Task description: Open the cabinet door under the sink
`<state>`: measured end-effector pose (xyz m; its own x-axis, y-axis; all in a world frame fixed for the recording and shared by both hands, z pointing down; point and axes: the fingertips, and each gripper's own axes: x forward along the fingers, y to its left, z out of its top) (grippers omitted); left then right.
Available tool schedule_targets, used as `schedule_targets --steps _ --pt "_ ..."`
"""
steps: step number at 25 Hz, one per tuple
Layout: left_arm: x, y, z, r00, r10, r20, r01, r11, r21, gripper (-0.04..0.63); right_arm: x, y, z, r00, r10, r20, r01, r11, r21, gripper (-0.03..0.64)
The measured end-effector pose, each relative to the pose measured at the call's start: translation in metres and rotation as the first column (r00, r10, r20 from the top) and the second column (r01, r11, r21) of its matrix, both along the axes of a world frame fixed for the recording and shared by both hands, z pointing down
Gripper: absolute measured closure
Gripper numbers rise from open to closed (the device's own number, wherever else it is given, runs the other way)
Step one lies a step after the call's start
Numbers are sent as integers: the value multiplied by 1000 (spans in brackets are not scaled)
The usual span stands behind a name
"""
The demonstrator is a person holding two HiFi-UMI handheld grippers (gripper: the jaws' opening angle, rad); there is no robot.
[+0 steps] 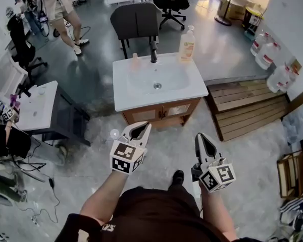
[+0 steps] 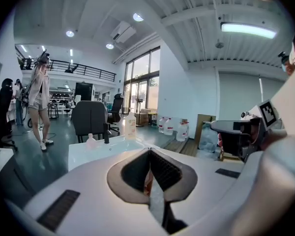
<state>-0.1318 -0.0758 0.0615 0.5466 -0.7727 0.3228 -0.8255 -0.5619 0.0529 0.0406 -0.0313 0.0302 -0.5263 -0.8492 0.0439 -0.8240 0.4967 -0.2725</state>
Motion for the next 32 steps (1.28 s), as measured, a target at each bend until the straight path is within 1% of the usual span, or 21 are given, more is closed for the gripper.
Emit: schedule_targets --steps 3,7,10,13,16,19,22,24,26,28,32 --pt "38 -22 5 999 -51 5 51 999 -12 577 41 -32 6 999 -53 -12 53 998 -18 603" --pt "80 -45 16 991 -131 18 132 991 -34 577 89 -66 25 993 -114 -27 113 992 -63 603" --pt "98 -59 21 986 -166 22 167 985 -44 577 105 -85 31 986 -163 -42 159 984 -78 603" --pt "105 -71 31 982 -190 20 191 979 -67 577 106 -99 38 976 -212 -47 207 974 -92 603" --pt "107 -84 44 978 -207 17 207 975 -83 577 103 -116 42 975 -216 -56 209 972 -107 603" --pt "101 -99 53 979 -205 15 206 975 -79 577 89 -133 50 972 -225 -61 216 968 -130 603" --pt "84 -117 66 980 -196 20 197 978 -68 577 67 -146 59 968 -242 -70 231 963 -136 603" --pt "70 -128 78 979 -205 6 205 976 -74 578 55 -154 69 964 -250 -89 236 961 -144 603" --pt "58 -133 92 978 -209 -6 208 975 -85 577 44 -156 90 954 -278 -112 258 952 -167 603" --pt "48 -139 109 978 -210 1 209 974 -89 578 33 -161 116 947 -297 -123 271 944 -191 603" --pt "36 -144 152 974 -223 23 224 966 -128 577 12 -172 150 944 -311 -114 281 934 -220 603"
